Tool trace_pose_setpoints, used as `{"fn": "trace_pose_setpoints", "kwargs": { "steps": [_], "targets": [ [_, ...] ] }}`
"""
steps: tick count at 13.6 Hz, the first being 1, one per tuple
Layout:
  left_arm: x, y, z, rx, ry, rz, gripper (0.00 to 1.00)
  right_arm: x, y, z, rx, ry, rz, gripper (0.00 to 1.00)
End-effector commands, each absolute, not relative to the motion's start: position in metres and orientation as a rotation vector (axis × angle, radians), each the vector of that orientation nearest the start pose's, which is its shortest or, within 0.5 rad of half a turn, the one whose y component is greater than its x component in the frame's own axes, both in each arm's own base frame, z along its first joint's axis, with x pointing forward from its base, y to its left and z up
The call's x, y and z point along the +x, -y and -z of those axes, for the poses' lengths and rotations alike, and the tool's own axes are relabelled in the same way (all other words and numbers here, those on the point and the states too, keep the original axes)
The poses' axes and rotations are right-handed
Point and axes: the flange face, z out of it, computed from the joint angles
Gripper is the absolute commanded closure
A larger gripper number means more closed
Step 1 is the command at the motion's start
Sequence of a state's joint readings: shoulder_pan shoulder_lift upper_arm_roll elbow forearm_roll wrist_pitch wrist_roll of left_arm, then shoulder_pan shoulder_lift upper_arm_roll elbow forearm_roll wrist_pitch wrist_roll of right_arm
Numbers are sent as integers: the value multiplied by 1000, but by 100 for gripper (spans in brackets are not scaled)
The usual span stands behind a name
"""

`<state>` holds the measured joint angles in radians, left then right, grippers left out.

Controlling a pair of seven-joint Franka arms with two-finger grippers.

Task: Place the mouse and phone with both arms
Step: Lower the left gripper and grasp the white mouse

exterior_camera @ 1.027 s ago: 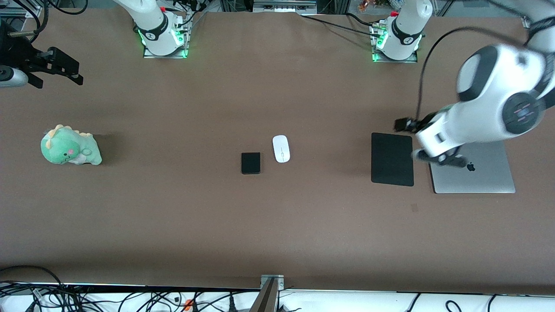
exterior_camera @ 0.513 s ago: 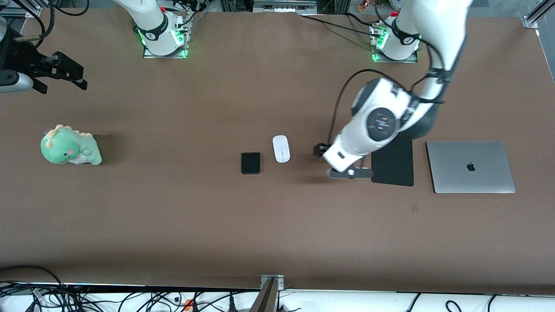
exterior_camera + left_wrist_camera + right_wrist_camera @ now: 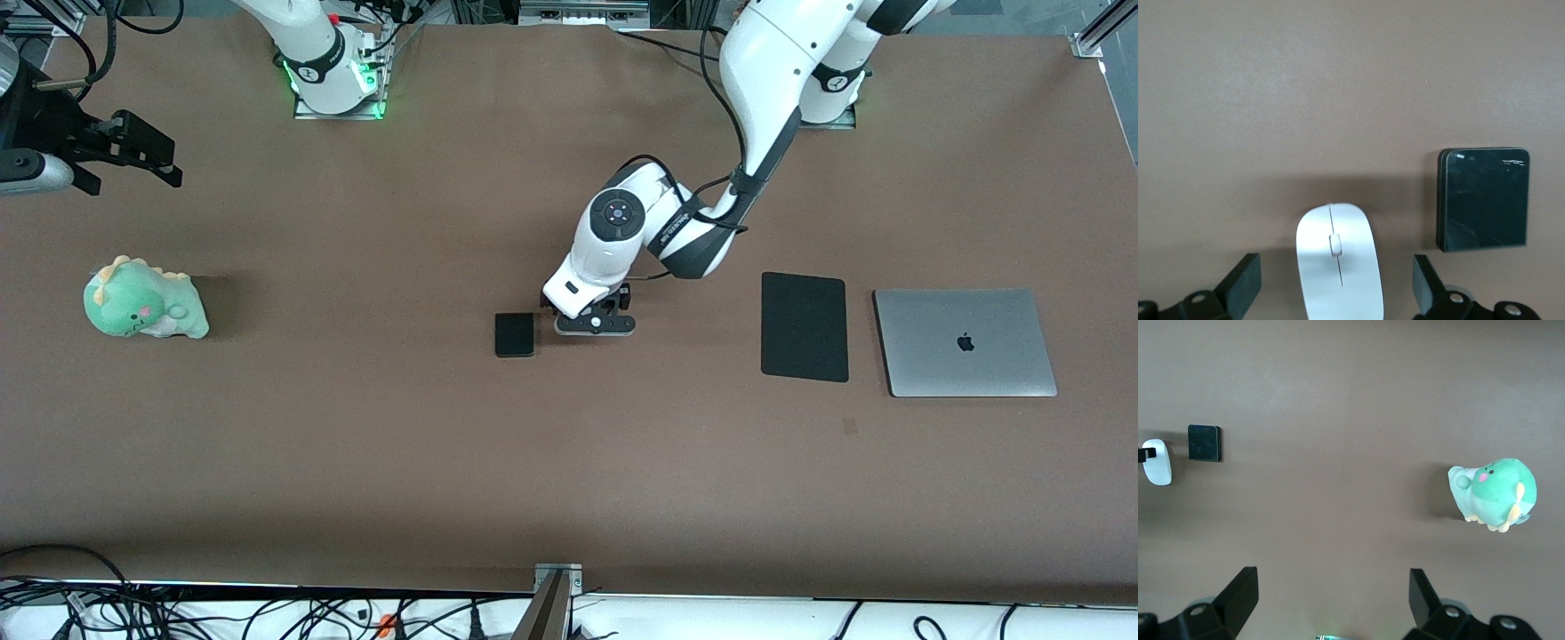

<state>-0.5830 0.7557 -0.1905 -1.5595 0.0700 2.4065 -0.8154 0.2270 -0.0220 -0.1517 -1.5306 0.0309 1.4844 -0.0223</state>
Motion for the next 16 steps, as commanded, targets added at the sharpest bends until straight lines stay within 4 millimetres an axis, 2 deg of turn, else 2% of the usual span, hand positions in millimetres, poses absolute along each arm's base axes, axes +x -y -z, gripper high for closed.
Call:
{"fn": "trace_pose_setpoints", "kwargs": {
  "steps": [1, 3, 5, 8, 10, 11, 13, 16],
  "targets": [
    [518, 498, -194, -3214, 84, 100, 0, 534, -42, -654, -3081, 177, -14, 0],
    [516, 497, -184, -3158, -29, 169, 0, 534, -40, -657, -3078, 167, -4, 0],
    [498, 511, -172, -3150, 17, 157, 0, 534, -40, -657, -3079, 172, -7, 0],
    [494, 511, -157, -3140, 69, 135, 0, 536, -53, -652, -3078, 202, -19, 0],
    [497, 510, -160, -3144, 47, 146, 0, 539, -69, -644, -3080, 235, -41, 0],
    [496, 513, -163, -3156, 122, 135, 0, 539, -75, -642, -3081, 249, -46, 0],
    [499, 508, -164, -3152, 177, 122, 0, 540, -75, -639, -3082, 263, -58, 0],
    [495, 511, -162, -3145, 120, 133, 0, 542, -76, -636, -3083, 265, -67, 0]
  ]
}}
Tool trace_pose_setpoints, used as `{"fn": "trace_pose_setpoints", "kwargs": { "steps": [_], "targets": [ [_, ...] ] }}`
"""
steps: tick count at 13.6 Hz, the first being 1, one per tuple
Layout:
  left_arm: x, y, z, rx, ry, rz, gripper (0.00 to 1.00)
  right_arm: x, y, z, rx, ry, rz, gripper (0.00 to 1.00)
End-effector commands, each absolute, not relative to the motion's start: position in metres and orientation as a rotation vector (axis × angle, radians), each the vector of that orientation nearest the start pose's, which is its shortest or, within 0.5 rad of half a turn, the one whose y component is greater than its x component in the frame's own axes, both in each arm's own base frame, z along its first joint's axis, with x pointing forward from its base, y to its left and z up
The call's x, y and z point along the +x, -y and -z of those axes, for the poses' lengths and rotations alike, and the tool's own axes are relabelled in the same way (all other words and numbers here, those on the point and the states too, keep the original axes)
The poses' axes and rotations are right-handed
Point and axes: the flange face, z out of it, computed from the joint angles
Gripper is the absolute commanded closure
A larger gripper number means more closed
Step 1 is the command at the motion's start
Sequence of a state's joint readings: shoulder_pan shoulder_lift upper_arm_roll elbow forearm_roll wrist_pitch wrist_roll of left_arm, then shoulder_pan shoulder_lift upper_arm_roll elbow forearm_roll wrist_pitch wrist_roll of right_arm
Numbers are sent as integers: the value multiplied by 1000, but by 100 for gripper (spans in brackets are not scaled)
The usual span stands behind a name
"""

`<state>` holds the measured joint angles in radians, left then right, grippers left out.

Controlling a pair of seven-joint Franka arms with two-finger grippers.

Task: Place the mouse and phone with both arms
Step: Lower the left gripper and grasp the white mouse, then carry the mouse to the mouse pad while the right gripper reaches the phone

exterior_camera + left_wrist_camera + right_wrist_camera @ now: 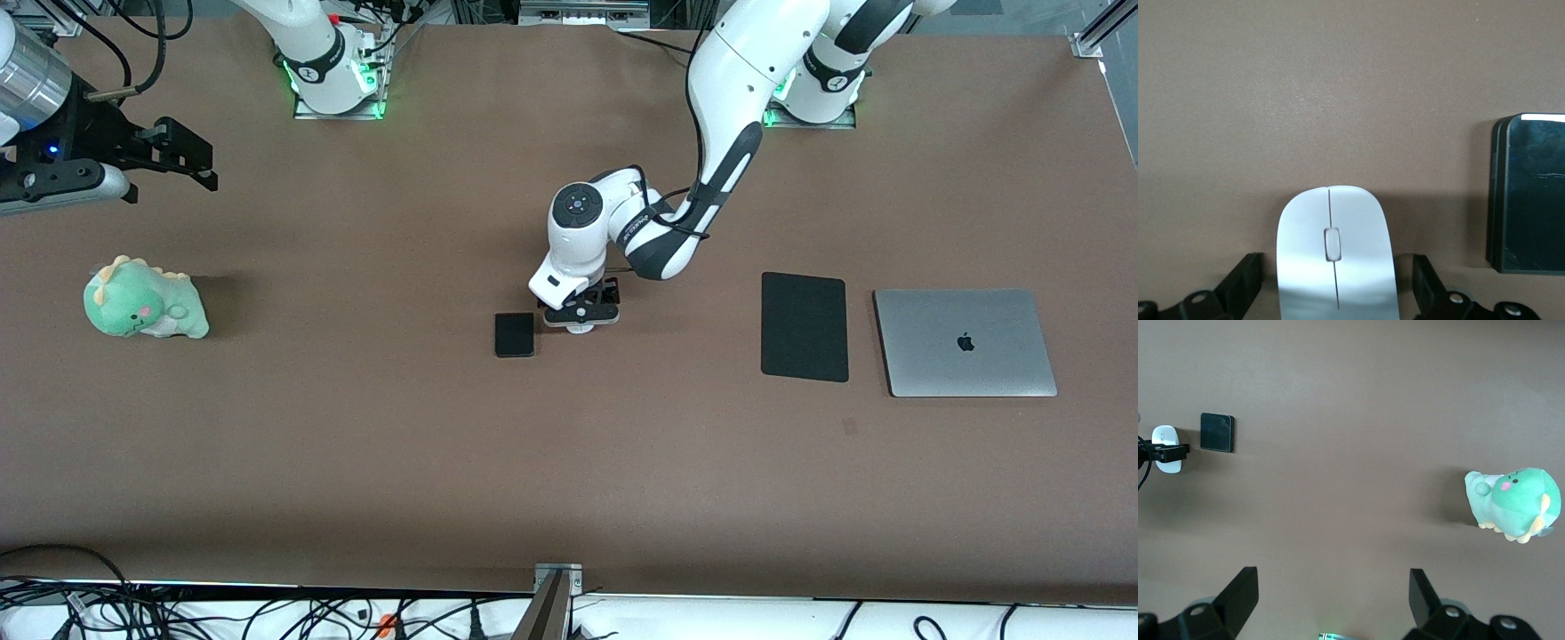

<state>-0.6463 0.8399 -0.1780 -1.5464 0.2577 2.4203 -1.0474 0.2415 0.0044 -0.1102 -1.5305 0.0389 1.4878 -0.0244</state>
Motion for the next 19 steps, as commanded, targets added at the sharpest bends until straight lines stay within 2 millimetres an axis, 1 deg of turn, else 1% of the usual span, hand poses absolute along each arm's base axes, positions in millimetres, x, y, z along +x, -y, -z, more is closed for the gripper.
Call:
{"fn": "trace_pose_setpoints", "kwargs": {
  "steps": [1, 3, 4, 5, 7, 8, 9, 10, 11, 12, 13, 14, 15, 16, 17, 18, 19],
  "targets": [
    [496, 511, -163, -3146, 112, 139, 0, 543, -76, -635, -3082, 263, -70, 0],
    [496, 513, -167, -3150, 116, 146, 59, 542, -77, -635, -3083, 254, -70, 0],
    [496, 514, -167, -3152, 119, 145, 77, 542, -78, -634, -3081, 253, -75, 0],
    [497, 513, -170, -3154, 125, 147, 79, 543, -83, -633, -3081, 260, -78, 0],
    [506, 507, -186, -3158, 149, 165, 80, 543, -84, -631, -3082, 260, -80, 0],
    [517, 498, -204, -3145, 178, 172, 79, 544, -87, -631, -3081, 267, -78, 0],
    [535, 479, -223, -3128, 244, 165, 77, 545, -89, -627, -3082, 272, -90, 0],
    [551, 459, -248, -3115, 304, 169, 76, 548, -92, -623, -3083, 276, -95, 0],
    [568, 432, -269, -3084, 362, 159, 74, 552, -98, -616, -3083, 289, -102, 0],
    [581, 409, -284, -3061, 365, 143, 75, 559, -103, -604, -3082, 298, -128, 0],
    [597, 381, -296, -3041, 378, 133, 75, 564, -117, -591, -3078, 324, -152, 0],
    [616, 343, -303, -3022, 394, 112, 75, 571, -130, -577, -3071, 336, -156, 0],
    [631, 307, -308, -3014, 348, 79, 71, 579, -141, -561, -3071, 290, -161, 0],
    [637, 279, -306, -3001, 260, 22, 70, 587, -158, -542, -3067, 236, -175, 0],
    [638, 260, -302, -2982, 161, -44, 71, 594, -180, -520, -3070, 205, -172, 0],
    [642, 234, -298, -2965, 89, -109, 71, 600, -203, -498, -3079, 188, -164, 0],
    [648, 199, -294, -2948, 26, -195, 71, 605, -233, -468, -3089, 182, -153, 0]
  ]
}}
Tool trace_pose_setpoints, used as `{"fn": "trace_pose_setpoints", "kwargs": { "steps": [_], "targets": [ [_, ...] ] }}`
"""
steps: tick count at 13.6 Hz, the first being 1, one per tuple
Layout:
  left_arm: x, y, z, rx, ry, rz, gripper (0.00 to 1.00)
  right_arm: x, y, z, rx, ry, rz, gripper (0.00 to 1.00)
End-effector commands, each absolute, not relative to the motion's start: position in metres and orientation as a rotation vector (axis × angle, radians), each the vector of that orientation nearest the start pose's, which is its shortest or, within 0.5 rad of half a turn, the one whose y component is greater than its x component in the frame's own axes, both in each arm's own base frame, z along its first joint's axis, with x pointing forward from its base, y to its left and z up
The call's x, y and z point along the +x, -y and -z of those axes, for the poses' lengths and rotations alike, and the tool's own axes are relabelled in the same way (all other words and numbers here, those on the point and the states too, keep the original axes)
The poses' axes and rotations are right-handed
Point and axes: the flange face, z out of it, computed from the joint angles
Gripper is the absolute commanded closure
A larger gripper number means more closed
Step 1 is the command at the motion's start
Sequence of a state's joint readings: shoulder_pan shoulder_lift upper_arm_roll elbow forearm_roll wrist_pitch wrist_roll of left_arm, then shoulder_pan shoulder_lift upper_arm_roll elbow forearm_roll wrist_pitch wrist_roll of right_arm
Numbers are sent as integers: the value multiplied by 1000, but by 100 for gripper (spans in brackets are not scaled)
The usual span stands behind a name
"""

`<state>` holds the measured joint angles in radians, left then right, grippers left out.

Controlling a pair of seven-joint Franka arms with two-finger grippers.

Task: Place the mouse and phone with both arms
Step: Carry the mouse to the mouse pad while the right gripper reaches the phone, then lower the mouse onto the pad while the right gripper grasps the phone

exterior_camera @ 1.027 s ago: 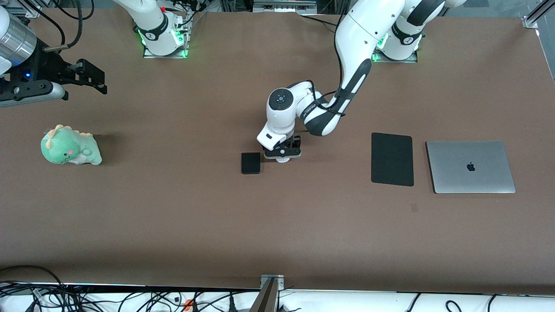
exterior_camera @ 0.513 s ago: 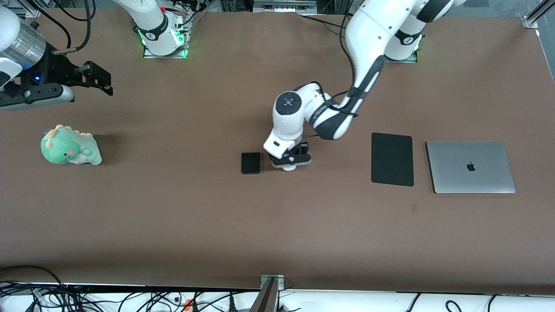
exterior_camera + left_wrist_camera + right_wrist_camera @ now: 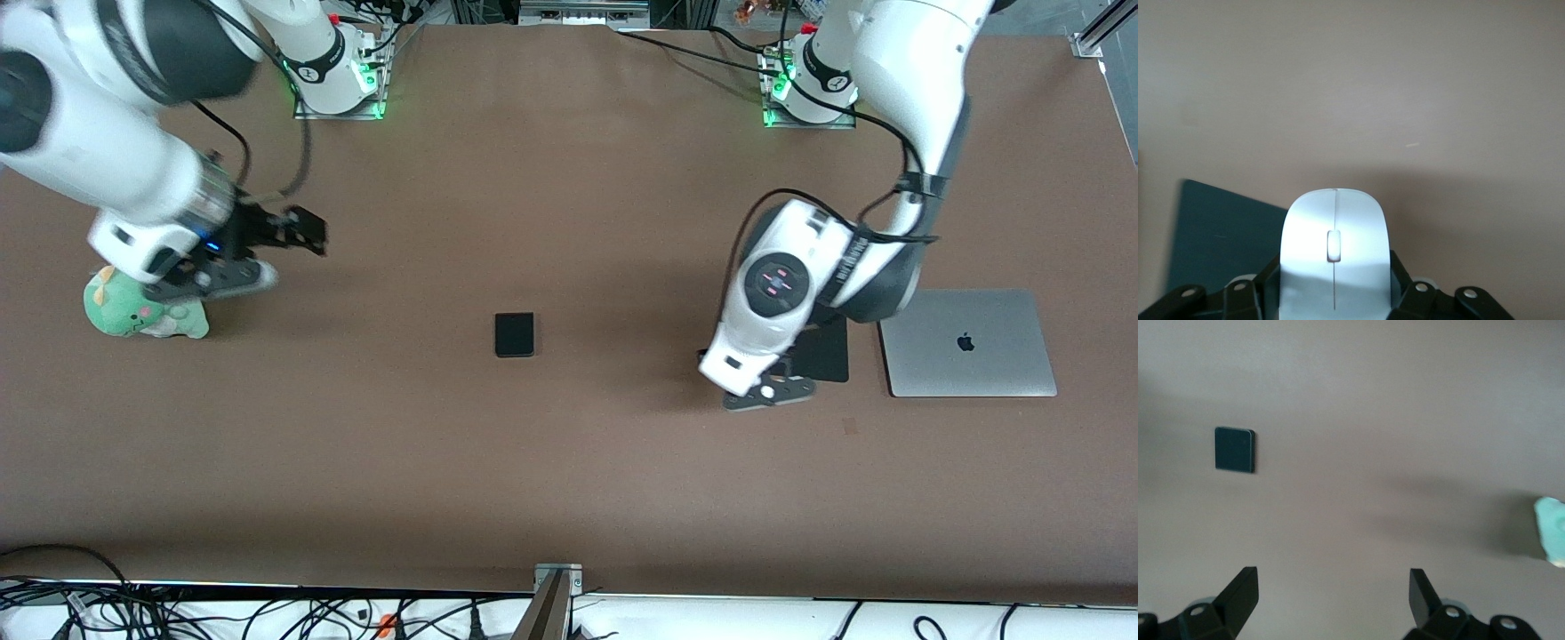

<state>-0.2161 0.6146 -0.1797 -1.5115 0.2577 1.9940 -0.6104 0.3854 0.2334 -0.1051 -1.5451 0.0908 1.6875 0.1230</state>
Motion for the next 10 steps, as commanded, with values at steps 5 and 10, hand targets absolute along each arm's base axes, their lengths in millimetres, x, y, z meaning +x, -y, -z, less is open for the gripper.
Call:
{"fn": "trace_pose_setpoints", "kwargs": {
  "steps": [5, 10],
  "targets": [
    [629, 83, -240, -3023, -308, -430, 69, 611, -343, -335, -3109, 60, -18, 0],
    [567, 68, -209, -3075, -326, -247, 66, 596, -396, -248, -3106, 111, 85, 0]
  ]
}}
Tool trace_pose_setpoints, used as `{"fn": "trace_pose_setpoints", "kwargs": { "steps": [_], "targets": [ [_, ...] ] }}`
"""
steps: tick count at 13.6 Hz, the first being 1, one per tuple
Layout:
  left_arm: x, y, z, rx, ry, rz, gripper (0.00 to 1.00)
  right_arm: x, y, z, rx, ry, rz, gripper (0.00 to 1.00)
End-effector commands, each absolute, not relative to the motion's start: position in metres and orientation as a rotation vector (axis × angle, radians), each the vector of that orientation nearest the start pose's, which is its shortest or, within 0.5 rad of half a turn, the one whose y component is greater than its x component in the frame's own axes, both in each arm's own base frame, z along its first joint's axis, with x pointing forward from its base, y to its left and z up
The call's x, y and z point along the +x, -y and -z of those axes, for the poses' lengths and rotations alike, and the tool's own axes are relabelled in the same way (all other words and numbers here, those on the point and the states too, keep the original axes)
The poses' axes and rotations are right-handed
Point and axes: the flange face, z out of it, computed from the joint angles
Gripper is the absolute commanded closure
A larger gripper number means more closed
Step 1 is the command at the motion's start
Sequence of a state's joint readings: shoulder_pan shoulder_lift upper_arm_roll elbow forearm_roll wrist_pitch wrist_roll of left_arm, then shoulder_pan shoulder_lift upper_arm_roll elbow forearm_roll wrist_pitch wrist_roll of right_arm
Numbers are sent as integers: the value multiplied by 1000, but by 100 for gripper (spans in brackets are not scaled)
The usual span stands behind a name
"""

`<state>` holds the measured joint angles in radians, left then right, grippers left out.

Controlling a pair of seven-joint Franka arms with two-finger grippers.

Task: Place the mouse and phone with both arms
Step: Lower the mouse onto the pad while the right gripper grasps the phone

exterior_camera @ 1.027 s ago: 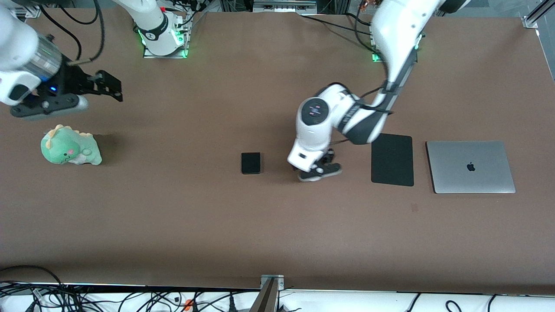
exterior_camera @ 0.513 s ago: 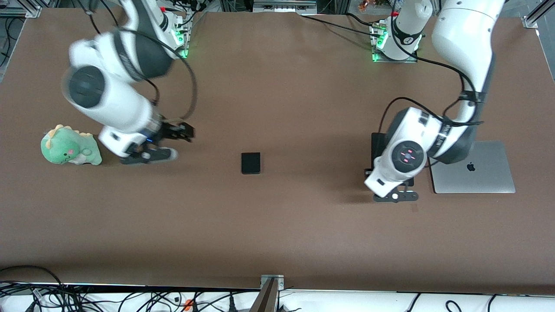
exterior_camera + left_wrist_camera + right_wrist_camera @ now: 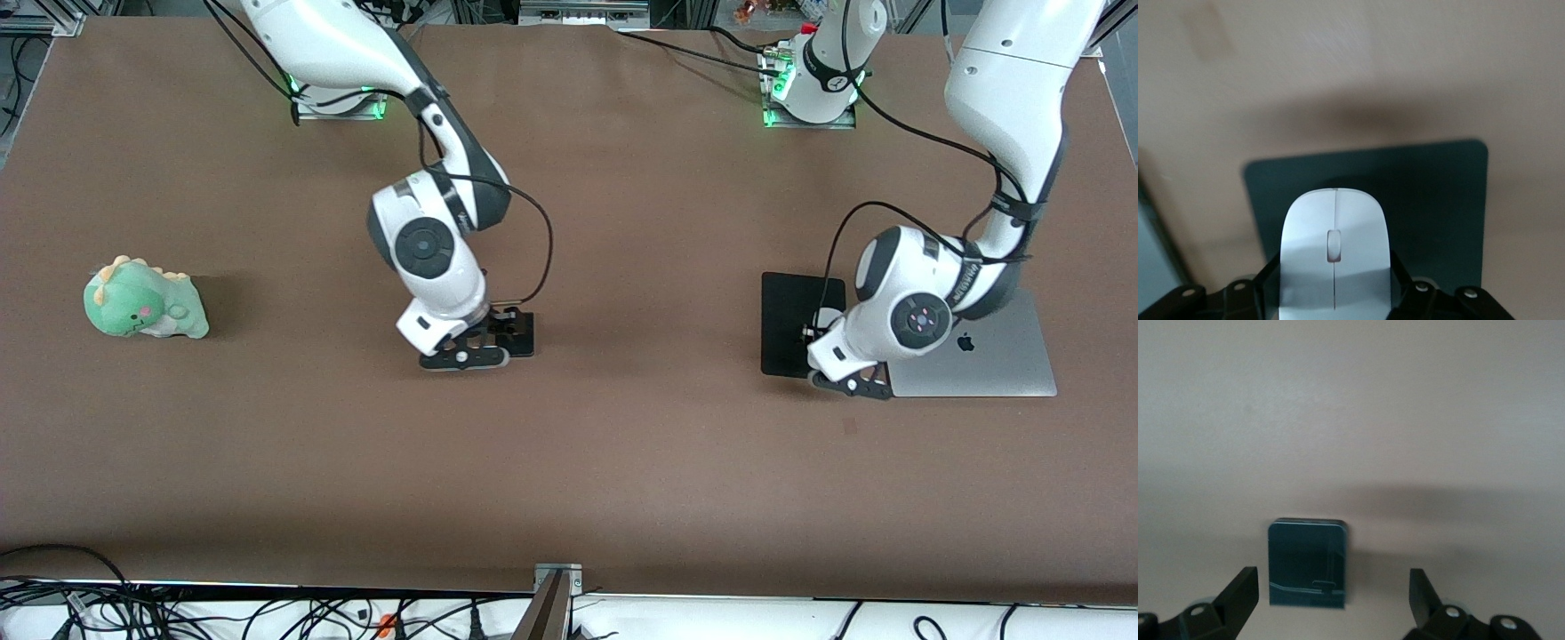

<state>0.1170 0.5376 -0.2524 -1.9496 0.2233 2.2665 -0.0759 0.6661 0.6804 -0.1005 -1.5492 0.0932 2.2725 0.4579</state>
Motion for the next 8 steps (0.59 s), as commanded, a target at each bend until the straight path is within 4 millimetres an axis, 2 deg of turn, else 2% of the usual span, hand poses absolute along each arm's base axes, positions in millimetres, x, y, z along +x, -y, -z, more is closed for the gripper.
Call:
{"fn": "trace_pose_setpoints", "kwargs": {
  "steps": [1, 3, 4, 8],
  "targets": [
    [565, 65, -203, -3085, -322, -227, 66, 595, -398, -240, -3108, 120, 87, 0],
    [560, 65, -193, -3094, -325, -206, 65, 586, -412, -224, -3106, 151, 98, 0],
    [559, 64, -193, -3095, -323, -208, 59, 585, -413, -217, -3106, 147, 103, 0],
    [560, 65, -189, -3099, -321, -208, 57, 579, -419, -197, -3110, 158, 95, 0]
  ]
}}
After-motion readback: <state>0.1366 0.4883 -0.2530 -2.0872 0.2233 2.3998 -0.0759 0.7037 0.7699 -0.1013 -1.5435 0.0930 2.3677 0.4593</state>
